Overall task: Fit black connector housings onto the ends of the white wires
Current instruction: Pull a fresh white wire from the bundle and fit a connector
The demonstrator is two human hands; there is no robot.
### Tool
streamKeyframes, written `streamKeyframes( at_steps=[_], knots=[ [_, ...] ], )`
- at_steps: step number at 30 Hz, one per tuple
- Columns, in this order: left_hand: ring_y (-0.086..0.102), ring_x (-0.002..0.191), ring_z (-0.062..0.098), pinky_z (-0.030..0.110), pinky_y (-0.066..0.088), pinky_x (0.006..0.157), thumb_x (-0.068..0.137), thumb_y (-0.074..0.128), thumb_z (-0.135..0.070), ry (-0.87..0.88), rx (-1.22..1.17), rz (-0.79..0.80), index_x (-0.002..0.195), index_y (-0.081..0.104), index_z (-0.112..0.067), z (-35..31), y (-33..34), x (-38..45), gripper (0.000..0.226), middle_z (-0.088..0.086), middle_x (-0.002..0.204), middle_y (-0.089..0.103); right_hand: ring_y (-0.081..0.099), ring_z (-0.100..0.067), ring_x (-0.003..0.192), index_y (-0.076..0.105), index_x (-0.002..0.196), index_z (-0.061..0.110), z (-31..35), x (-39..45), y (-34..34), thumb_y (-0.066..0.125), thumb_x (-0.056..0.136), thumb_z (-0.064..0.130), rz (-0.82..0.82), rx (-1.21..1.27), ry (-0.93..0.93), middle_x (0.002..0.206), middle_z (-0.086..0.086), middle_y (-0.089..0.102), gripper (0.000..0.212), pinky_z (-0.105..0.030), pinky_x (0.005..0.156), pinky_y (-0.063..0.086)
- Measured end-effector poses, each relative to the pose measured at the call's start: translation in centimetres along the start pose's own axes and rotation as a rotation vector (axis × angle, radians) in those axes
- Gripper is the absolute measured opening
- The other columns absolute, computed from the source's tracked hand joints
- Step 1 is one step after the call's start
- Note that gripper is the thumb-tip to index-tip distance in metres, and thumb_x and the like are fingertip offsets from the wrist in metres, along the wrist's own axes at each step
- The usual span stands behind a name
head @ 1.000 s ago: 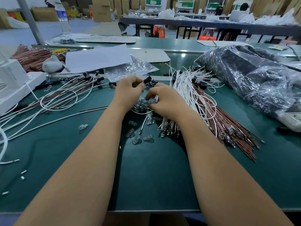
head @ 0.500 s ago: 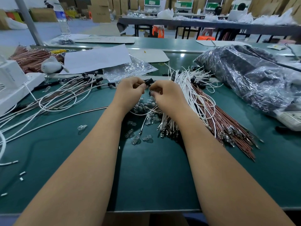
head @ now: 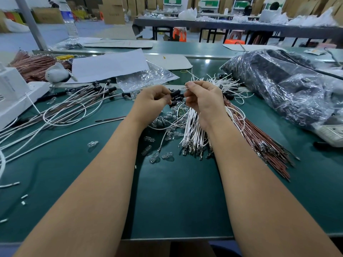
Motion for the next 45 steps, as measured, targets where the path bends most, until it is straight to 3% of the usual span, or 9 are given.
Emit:
streamKeyframes(
  at_steps=[7,14,19,25,28,31,36,45],
  knots=[
    [0.042,0.045,-0.001,0.007,0.037,0.045,0.095,0.057,-0.009,0.021,-0.015,0.003,0.095,0.067,-0.003,-0.4,0.0,-0.2,0.011,0.008,0.081,0.067,0.055,-0.010,0.046,0.063,0.076,0.010,-0.1,-0.1,0.0,0.062,0.092,0.008,-0.005,-0.073,-0.028,0.059,-0.001,0.062,0.016,-0.021,0.050,0.048],
    [0.049,0.061,0.009,0.009,0.038,0.054,0.094,0.059,-0.012,0.023,0.036,0.004,0.090,0.068,-0.007,-0.3,-0.2,-0.2,0.011,0.007,0.080,0.069,0.054,-0.008,0.051,0.065,0.079,0.012,0.1,-0.1,0.2,0.063,0.090,0.004,0.034,-0.166,-0.092,0.060,0.000,0.060,0.014,-0.020,0.054,0.049],
    [0.041,0.047,0.003,0.013,0.035,0.047,0.093,0.061,-0.012,0.011,0.012,-0.016,0.092,0.069,-0.003,-0.3,-0.4,-0.1,0.012,0.006,0.075,0.068,0.057,-0.004,0.054,0.066,0.083,0.013,0.1,-0.1,0.3,0.062,0.090,0.003,0.073,-0.238,-0.114,0.065,0.001,0.062,0.013,-0.018,0.058,0.050],
    [0.039,0.044,0.003,0.013,0.033,0.045,0.092,0.063,-0.013,0.006,-0.007,-0.010,0.093,0.069,0.000,-0.2,-0.5,-0.2,0.014,0.006,0.072,0.066,0.056,-0.007,0.052,0.065,0.083,0.010,-0.3,-0.1,0.3,0.060,0.091,0.000,0.111,-0.224,-0.067,0.066,-0.003,0.062,0.014,-0.020,0.056,0.049],
    [0.043,0.052,0.010,0.014,0.035,0.047,0.092,0.064,-0.015,-0.017,-0.013,0.008,0.088,0.069,-0.006,0.0,-0.8,-0.2,0.012,0.003,0.069,0.066,0.056,-0.009,0.056,0.065,0.083,0.009,-0.3,-0.2,0.4,0.061,0.091,-0.002,0.131,-0.232,-0.062,0.068,-0.005,0.062,0.013,-0.021,0.058,0.050],
    [0.041,0.047,0.004,0.013,0.033,0.046,0.091,0.066,-0.015,-0.004,-0.036,0.032,0.083,0.068,-0.012,0.1,-1.0,-0.2,0.009,0.000,0.068,0.066,0.056,-0.010,0.054,0.064,0.081,0.007,-0.3,-0.4,0.6,0.061,0.090,-0.002,0.142,-0.241,-0.062,0.066,-0.006,0.062,0.013,-0.021,0.058,0.051],
    [0.050,0.064,0.021,0.029,0.041,0.062,0.090,0.067,-0.014,0.012,-0.090,0.022,0.084,0.069,-0.011,0.3,-0.9,-0.2,0.008,0.001,0.067,0.067,0.058,-0.008,0.051,0.062,0.080,0.008,-0.3,-0.5,0.5,0.060,0.091,-0.002,0.147,-0.222,-0.079,0.065,-0.005,0.063,0.015,-0.021,0.057,0.052],
    [0.050,0.067,0.025,0.034,0.040,0.070,0.088,0.069,-0.013,0.054,-0.123,0.046,0.078,0.069,-0.017,0.5,-0.9,0.2,0.011,-0.006,0.061,0.067,0.057,-0.011,0.051,0.061,0.082,0.006,-0.5,-0.5,0.5,0.059,0.092,-0.002,0.155,-0.213,-0.086,0.065,-0.006,0.063,0.013,-0.025,0.058,0.052]
  ],
)
Point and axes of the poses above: each hand's wrist, its own x-axis towards the middle knuckle, its own y-axis out of the palm, z = x × y, the point moved 5 cm from there along x, towards the middle knuckle
